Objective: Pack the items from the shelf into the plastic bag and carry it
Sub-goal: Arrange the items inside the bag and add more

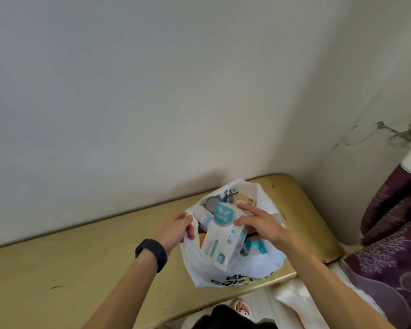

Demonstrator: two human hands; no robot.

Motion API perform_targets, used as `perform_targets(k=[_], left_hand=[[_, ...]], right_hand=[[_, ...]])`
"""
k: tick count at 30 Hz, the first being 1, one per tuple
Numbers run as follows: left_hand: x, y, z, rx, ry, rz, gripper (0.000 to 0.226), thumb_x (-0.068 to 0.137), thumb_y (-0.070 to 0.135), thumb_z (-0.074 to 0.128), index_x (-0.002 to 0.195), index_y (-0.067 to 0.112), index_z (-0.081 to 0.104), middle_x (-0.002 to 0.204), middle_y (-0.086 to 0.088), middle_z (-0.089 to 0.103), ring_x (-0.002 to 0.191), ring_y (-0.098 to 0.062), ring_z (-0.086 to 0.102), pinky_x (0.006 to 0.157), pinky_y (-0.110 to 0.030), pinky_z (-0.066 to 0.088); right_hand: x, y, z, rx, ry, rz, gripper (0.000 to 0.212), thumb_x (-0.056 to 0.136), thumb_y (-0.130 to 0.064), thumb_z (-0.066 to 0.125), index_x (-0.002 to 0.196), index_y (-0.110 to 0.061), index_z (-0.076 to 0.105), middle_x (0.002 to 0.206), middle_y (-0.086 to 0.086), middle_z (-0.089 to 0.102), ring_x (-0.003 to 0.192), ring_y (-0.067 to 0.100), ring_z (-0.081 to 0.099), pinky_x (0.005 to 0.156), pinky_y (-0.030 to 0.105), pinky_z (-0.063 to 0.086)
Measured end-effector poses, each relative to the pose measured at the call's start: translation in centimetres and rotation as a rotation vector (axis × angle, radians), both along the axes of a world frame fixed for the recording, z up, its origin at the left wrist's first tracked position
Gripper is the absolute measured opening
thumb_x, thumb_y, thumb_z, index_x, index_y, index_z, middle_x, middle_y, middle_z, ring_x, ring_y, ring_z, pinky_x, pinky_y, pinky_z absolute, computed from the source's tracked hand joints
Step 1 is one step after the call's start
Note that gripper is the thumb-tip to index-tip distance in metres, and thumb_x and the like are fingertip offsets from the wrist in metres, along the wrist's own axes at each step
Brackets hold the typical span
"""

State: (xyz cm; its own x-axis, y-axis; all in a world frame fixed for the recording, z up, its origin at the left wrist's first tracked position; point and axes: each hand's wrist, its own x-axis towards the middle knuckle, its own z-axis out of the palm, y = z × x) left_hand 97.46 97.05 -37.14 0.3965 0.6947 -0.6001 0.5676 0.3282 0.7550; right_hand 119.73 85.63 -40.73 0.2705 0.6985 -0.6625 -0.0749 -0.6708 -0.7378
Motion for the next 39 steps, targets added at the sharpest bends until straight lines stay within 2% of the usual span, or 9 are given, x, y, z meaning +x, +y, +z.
perform_targets(k=[3,5,7,14,18,23,28,32,39], left_hand=[[-0.1,0.0,0.0,-0.013,-0.011,0.02,0.019,0.102,0.022,0.043,0.111,0.011,0.056,0.054,0.004,0.057,0.058,-0.011,0.055,0.075,-0.033,0.047],[0.0,-0.1,0.2,-0.01,-0.025,0.036,0.017,0.102,0.022,0.044,0.096,0.012,0.056,0.053,0.004,0.056,0.061,-0.015,0.053,0.075,-0.034,0.045],[0.1,-0.2,0.3,-0.027,-0.048,0.064,0.023,0.101,0.019,0.045,0.08,0.012,0.054,0.052,0.003,0.055,0.06,-0.017,0.051,0.072,-0.034,0.043],[-0.1,-0.6,0.0,-0.146,-0.16,0.17,0.038,0.097,0.017,0.049,0.059,0.01,0.051,0.056,-0.006,0.049,0.057,-0.018,0.04,0.061,-0.032,0.033],[-0.1,-1.8,-0.2,-0.37,-0.295,0.437,0.019,0.095,0.018,0.055,0.08,0.007,0.062,0.071,-0.007,0.062,0.064,-0.019,0.053,0.067,-0.032,0.04],[0.0,-3.8,-0.5,-0.446,-0.293,0.427,0.02,0.091,0.026,0.059,0.092,0.008,0.068,0.086,-0.009,0.073,0.082,-0.025,0.065,0.077,-0.036,0.048],[1.1,-2.6,0.6,-0.467,-0.486,0.563,0.026,0.092,0.028,0.06,0.069,0.015,0.06,0.079,-0.008,0.069,0.078,-0.025,0.064,0.082,-0.035,0.046],[2.0,-2.0,0.3,-0.534,-0.589,0.651,0.036,0.092,0.027,0.054,0.058,0.018,0.048,0.053,0.002,0.039,0.049,-0.015,0.035,0.059,-0.029,0.035],[2.2,-0.9,2.4,-0.501,-0.495,0.614,0.034,0.084,0.031,0.058,0.058,0.024,0.037,0.045,0.009,0.021,0.038,-0.01,0.015,0.046,-0.025,0.011]], right_hand=[[0.4,0.7,-1.5,0.026,-0.035,-0.059,0.062,0.076,-0.036,0.077,0.133,-0.029,0.054,0.116,0.002,0.072,0.102,0.021,0.071,0.085,0.035,0.058],[0.5,0.6,-2.5,-0.006,-0.299,-0.057,0.051,0.083,-0.04,0.07,0.13,-0.025,0.056,0.118,-0.001,0.069,0.106,0.022,0.067,0.09,0.038,0.054],[0.3,-0.1,-2.7,-0.041,-0.543,-0.058,0.037,0.092,-0.032,0.061,0.128,-0.024,0.057,0.114,0.001,0.07,0.099,0.022,0.065,0.08,0.032,0.048],[1.2,-4.4,-2.8,0.077,-0.645,-0.251,0.04,0.091,-0.027,0.067,0.128,-0.018,0.054,0.123,-0.002,0.06,0.09,0.01,0.061,0.063,0.016,0.045],[2.1,-7.2,-3.1,-0.026,-0.844,-0.398,0.07,0.082,-0.039,0.075,0.14,-0.02,0.04,0.139,0.006,0.048,0.12,0.025,0.055,0.091,0.041,0.053],[3.9,-8.2,-4.2,-0.249,-0.944,-0.129,0.092,0.078,-0.063,0.069,0.148,-0.016,0.032,0.151,0.01,0.041,0.14,0.033,0.033,0.111,0.05,0.034],[4.6,-6.0,-3.1,-0.185,-0.69,-0.138,0.033,0.099,-0.042,0.048,0.115,-0.014,0.054,0.097,0.004,0.065,0.089,0.023,0.064,0.08,0.044,0.056],[3.4,-3.9,-0.2,0.048,-0.473,-0.231,0.031,0.099,-0.041,0.048,0.094,-0.012,0.061,0.088,0.007,0.066,0.078,0.021,0.062,0.071,0.039,0.053],[2.2,-2.5,5.7,0.219,-0.083,-0.388,0.023,0.094,-0.034,0.06,0.079,-0.02,0.051,0.065,-0.007,0.039,0.053,0.009,0.033,0.049,0.024,0.029]])
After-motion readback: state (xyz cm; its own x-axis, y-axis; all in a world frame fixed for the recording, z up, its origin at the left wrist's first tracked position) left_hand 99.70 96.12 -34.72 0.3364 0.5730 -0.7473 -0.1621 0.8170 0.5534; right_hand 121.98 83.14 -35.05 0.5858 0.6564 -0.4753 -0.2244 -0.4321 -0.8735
